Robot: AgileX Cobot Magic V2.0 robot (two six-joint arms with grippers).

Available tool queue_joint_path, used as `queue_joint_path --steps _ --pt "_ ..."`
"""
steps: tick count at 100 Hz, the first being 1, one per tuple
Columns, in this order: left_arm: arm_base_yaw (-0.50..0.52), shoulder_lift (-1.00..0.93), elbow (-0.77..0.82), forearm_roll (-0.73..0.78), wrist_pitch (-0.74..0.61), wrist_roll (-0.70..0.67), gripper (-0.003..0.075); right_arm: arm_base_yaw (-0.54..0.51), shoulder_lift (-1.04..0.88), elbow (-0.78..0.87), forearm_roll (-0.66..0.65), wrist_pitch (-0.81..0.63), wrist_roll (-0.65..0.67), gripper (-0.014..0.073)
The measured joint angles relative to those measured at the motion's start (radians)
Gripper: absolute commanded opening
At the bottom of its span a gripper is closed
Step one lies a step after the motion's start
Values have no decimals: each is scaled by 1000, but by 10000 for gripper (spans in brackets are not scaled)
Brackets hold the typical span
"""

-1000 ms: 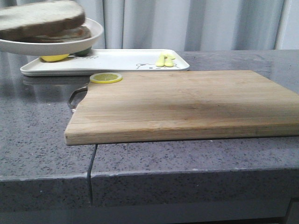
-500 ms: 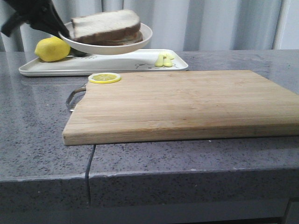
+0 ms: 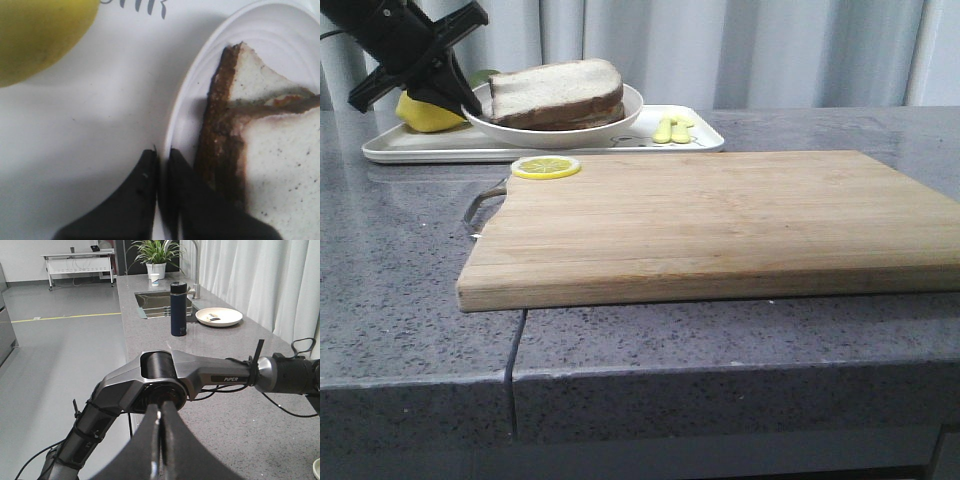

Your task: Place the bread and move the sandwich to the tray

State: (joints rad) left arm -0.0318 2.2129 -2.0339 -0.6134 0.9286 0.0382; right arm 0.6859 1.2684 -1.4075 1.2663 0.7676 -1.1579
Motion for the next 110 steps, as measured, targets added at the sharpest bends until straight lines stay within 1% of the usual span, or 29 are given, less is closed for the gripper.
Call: queue_joint_path --steps 11,15,20,36,44,54,64,78,83,90,105,110 --pt "0 0 0 16 -6 -2 -15 0 0 0 0 3 0 -64" --pt "0 0 0 18 -8 -2 -4 0 0 0 0 4 0 -64" --pt "0 0 0 24 -13 -2 24 0 0 0 0 6 0 -64" --pt "0 0 0 33 -36 -2 173 0 0 0 0 17 0 -64" --pt "0 0 0 36 -36 -2 227 0 0 0 0 26 0 -64" --pt "0 0 0 36 -37 -2 263 0 0 0 0 35 0 -64" --pt "0 0 -1 38 -37 -2 267 0 0 0 -2 42 0 -64" --pt "0 -19 -1 58 -27 -2 261 0 -17 0 -61 46 0 -62" --pt "0 -36 -1 69 -18 -2 244 0 -28 0 -94 48 0 -60" --pt "0 -68 -1 88 -1 0 184 0 -50 3 -139 45 0 -60" --pt "0 -148 -2 119 39 0 -14 0 -121 71 -192 -32 0 -60" --pt "0 -173 -2 131 50 1 -20 0 -148 108 -201 -71 0 -60"
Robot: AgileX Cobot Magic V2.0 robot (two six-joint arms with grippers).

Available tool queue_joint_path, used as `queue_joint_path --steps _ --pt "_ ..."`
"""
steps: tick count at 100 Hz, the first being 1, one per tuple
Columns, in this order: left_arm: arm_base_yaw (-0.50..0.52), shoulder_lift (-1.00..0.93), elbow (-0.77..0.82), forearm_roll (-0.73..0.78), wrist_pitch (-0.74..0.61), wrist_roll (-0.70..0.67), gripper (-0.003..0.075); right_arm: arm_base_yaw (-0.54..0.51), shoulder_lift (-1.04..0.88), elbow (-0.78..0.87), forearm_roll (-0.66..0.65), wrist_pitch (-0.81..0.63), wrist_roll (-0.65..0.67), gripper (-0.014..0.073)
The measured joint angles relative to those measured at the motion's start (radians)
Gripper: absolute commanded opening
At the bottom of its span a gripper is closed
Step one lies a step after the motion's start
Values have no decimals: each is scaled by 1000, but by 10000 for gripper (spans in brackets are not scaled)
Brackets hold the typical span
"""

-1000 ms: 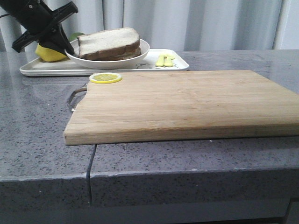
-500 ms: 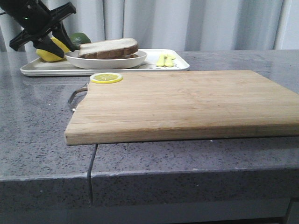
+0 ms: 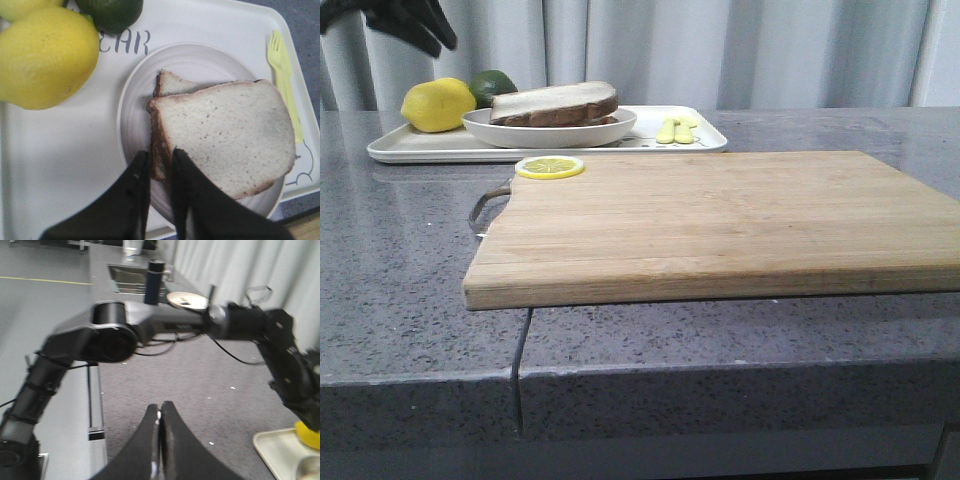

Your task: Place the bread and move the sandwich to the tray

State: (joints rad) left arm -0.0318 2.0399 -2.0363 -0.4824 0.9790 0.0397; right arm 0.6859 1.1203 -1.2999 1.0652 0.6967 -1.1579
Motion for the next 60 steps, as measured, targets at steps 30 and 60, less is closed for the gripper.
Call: queue_joint_path --steps 30,60 --pt "0 -193 74 19 11 49 -20 0 -218 315 -4 -308 0 -60" --pt "0 -514 349 16 -29 174 -20 0 -470 624 6 -550 0 -60"
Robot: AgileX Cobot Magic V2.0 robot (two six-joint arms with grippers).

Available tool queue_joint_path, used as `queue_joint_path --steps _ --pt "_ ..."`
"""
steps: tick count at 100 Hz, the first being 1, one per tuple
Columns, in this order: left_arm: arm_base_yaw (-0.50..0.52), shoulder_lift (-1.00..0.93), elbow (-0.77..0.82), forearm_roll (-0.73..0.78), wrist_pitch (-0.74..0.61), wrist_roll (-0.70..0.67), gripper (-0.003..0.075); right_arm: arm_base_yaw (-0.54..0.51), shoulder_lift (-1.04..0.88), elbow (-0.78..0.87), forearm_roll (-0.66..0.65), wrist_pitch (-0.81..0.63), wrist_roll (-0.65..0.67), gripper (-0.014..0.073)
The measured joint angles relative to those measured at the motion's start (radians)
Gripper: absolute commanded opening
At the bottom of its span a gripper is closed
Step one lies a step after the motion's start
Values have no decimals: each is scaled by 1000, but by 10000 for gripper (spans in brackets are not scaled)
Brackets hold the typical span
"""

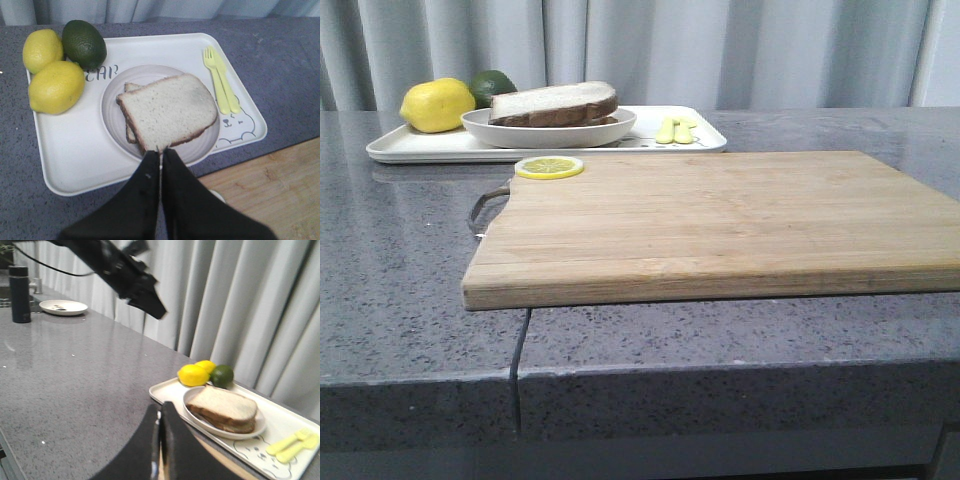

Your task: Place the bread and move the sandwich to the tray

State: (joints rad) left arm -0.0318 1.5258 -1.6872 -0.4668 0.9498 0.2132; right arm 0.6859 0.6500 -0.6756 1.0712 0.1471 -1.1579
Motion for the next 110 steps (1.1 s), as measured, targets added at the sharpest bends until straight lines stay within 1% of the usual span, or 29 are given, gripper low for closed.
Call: queue_joint_path --steps 15,25,38,62,88,110 --pt "0 -179 202 0 -66 43 -20 0 -104 129 16 -31 0 -60" --pt "0 -303 366 0 -128 56 -20 0 -170 193 29 -34 0 -60" --pt "0 -474 559 0 -197 61 -20 0 -238 241 39 -48 0 -60" --pt "0 -786 872 0 -266 62 -20 0 -315 311 45 -87 0 -60" --pt "0 -1105 1104 -2 -288 62 -20 0 -328 371 47 -106 0 -60" --pt "0 -1320 1219 -2 -278 62 -20 0 -328 386 49 -117 0 -60"
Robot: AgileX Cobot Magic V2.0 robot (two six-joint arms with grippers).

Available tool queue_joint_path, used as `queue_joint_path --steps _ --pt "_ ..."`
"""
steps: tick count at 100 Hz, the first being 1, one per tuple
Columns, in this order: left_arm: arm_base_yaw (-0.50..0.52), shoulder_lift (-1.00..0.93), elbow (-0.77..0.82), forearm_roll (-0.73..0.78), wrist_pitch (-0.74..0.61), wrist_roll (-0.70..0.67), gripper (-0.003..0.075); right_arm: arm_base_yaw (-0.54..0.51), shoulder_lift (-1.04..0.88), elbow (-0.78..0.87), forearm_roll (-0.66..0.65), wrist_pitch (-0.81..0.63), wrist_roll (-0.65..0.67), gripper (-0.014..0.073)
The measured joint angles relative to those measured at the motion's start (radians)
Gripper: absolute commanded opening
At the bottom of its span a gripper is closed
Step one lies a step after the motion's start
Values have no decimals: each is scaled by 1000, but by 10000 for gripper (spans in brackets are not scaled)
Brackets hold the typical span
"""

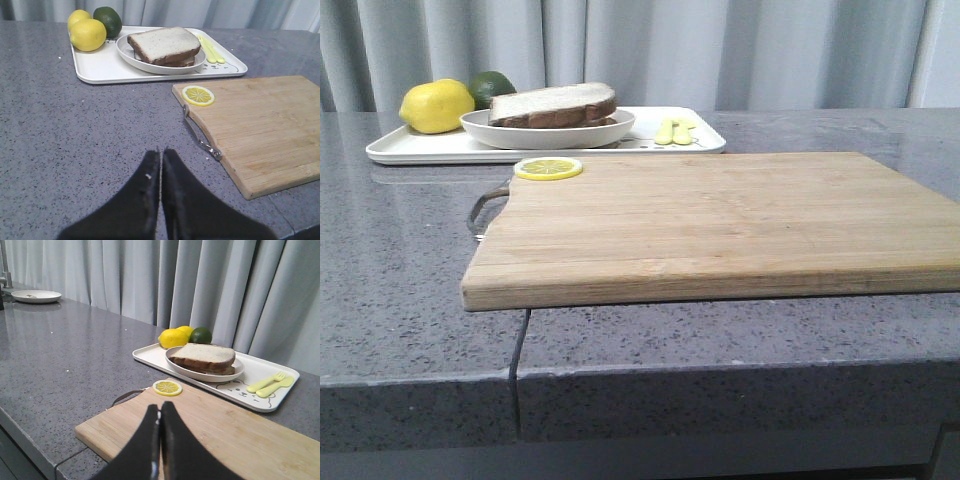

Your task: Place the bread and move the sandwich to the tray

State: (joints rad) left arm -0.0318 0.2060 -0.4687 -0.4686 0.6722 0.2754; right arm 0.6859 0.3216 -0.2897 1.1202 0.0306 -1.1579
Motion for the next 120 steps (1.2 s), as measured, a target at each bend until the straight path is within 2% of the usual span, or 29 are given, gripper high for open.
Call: queue_joint_path --steps 19,82,96,120 --pt "0 -72 38 -2 14 0 -20 0 0 2 1 0 0 -60" --pt "0 -74 58 14 3 0 -20 0 0 2 2 0 0 -60" --pt "0 -90 123 103 -124 -3 -20 0 0 2 4 0 0 -60" --pt "0 -206 334 270 -505 -128 -20 0 0 2 4 0 0 -60"
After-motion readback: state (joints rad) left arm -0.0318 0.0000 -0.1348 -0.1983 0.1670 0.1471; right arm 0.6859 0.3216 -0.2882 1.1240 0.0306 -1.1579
